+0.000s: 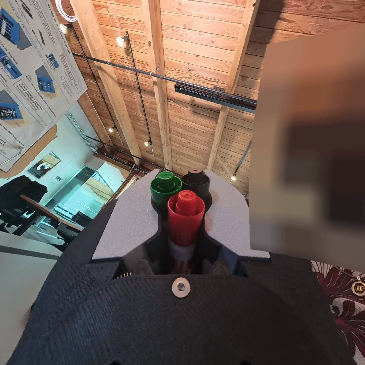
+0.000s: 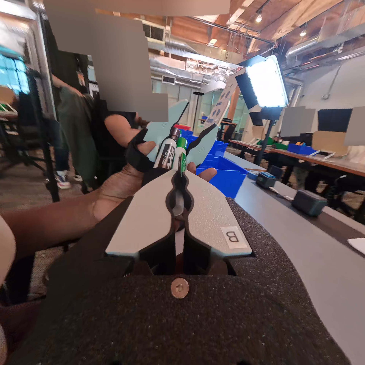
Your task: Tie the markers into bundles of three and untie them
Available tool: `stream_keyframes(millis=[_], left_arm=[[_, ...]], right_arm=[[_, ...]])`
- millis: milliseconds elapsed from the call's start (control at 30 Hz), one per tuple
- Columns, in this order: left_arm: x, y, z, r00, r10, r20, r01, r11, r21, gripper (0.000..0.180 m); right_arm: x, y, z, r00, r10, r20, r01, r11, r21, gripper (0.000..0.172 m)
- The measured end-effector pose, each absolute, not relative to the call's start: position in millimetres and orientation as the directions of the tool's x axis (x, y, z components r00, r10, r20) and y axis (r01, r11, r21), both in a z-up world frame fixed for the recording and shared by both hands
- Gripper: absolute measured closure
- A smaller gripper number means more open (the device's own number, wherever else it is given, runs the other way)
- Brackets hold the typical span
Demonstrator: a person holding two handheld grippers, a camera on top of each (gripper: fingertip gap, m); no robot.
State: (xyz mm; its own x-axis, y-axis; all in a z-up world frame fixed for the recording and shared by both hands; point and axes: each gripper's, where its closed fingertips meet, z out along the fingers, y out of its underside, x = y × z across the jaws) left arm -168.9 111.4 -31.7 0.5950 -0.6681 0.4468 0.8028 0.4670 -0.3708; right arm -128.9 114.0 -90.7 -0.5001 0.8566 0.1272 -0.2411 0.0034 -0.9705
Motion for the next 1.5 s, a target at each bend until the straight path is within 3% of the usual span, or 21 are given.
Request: stream_keyframes(millis=[267,500,600,967,1067,1133,1267,1367,1500], left_arm=[[-182,116,-40,0.629,-0.545,0.555,0.769,0.540,-0.341,0.143],[-188,130,-55,0.618,-0.396,0.679,0.771,0.472,-0.427,0.143],[-191,133,-60,0.640,-0.319,0.699,0.745,0.479,-0.464,0.143],[-207,121,-50,0.796,0.000,0.605,0.457,0.656,-0.601,0.143],[-210,119,-48,0.793,-0.008,0.609,0.454,0.674,-0.582,0.143],[-214,116,-49,0.776,-0.041,0.629,0.479,0.687,-0.547,0.143],[-214,116,-54,0.744,-0.099,0.661,0.543,0.666,-0.511,0.143],[-211,117,-55,0.713,-0.159,0.683,0.595,0.654,-0.468,0.143],[-212,116,-55,0.671,-0.234,0.703,0.650,0.642,-0.406,0.143]], right_arm=[[-136,121,-94,-0.362,0.840,0.405,-0.187,0.360,-0.914,0.170],[-139,122,-107,-0.362,0.578,0.731,-0.129,0.746,-0.654,0.171],[-143,124,-113,-0.409,0.493,0.768,-0.096,0.813,-0.574,0.171],[-162,130,-108,-0.437,0.718,0.542,0.109,0.640,-0.761,0.171],[-166,132,-103,-0.350,0.692,0.632,0.084,0.695,-0.714,0.170],[-168,131,-103,-0.355,0.727,0.588,0.090,0.653,-0.752,0.171],[-164,121,-104,-0.560,0.810,0.175,0.165,0.316,-0.934,0.169],[-155,114,-102,-0.707,0.684,-0.181,0.291,0.048,-0.955,0.156],[-145,106,-100,-0.788,0.555,-0.266,0.296,-0.037,-0.954,0.123]])
